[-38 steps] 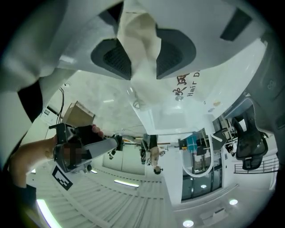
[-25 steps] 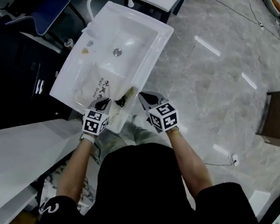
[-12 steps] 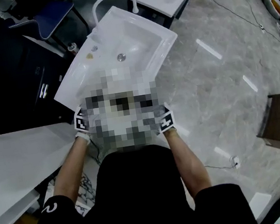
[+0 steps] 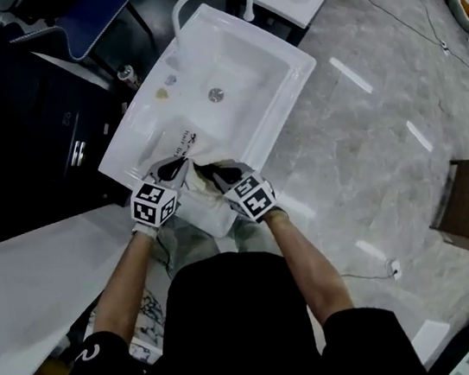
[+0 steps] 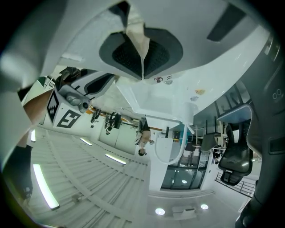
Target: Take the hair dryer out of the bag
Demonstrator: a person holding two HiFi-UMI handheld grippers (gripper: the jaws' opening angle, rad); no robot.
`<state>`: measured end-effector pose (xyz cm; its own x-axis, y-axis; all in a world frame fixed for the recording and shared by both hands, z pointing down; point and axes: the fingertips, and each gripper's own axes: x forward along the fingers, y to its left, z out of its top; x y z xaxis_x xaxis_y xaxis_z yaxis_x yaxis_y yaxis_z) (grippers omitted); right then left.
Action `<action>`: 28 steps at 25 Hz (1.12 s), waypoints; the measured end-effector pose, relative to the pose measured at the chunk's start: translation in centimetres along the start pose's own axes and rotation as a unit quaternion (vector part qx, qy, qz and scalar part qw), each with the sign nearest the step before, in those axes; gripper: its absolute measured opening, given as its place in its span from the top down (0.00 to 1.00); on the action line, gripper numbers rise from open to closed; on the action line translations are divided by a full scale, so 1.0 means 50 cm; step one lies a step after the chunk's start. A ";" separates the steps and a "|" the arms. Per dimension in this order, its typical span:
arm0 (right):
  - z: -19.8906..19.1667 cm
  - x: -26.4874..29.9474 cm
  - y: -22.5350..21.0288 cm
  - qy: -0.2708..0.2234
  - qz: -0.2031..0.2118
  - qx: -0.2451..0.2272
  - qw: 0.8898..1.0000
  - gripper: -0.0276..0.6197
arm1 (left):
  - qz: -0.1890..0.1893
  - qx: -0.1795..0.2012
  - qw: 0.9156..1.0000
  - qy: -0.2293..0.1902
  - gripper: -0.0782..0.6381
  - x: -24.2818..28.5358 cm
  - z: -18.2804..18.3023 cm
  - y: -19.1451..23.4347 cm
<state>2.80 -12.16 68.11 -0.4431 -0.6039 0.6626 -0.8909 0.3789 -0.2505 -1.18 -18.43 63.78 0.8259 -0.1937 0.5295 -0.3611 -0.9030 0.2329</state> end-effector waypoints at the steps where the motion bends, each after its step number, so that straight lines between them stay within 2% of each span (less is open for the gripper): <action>1: -0.004 0.019 -0.001 0.010 0.001 -0.002 1.000 0.89 | -0.006 0.001 1.000 0.000 0.88 0.002 0.000 0.007; 2: -0.008 0.038 -0.003 0.019 -0.001 -0.004 1.000 0.82 | -0.010 0.001 1.000 0.001 0.88 0.004 -0.001 0.014; 6: -0.016 0.101 -0.013 0.048 -0.008 -0.007 0.999 0.73 | -0.029 -0.001 1.000 0.005 0.88 0.016 -0.009 0.048; 10: -0.012 0.149 -0.025 0.053 -0.015 -0.001 0.998 0.66 | -0.059 0.008 0.998 0.016 0.87 0.034 -0.026 0.074; 13: -0.007 0.176 -0.039 0.055 -0.020 0.003 0.998 0.64 | -0.075 0.010 0.997 0.025 0.87 0.051 -0.034 0.093; 17: -0.011 0.203 -0.057 0.072 -0.020 -0.002 0.997 0.63 | -0.077 -0.002 0.996 0.035 0.87 0.071 -0.049 0.119; 28: -0.010 0.267 -0.057 0.116 0.040 0.021 0.992 0.61 | -0.077 -0.023 0.996 0.040 0.87 0.099 -0.065 0.174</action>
<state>-0.51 -20.95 78.02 -0.4826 -0.3928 0.7828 -0.8588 0.3877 -0.3349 -1.65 -25.99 71.05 0.8362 -0.0206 0.5480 -0.2534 -0.9007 0.3528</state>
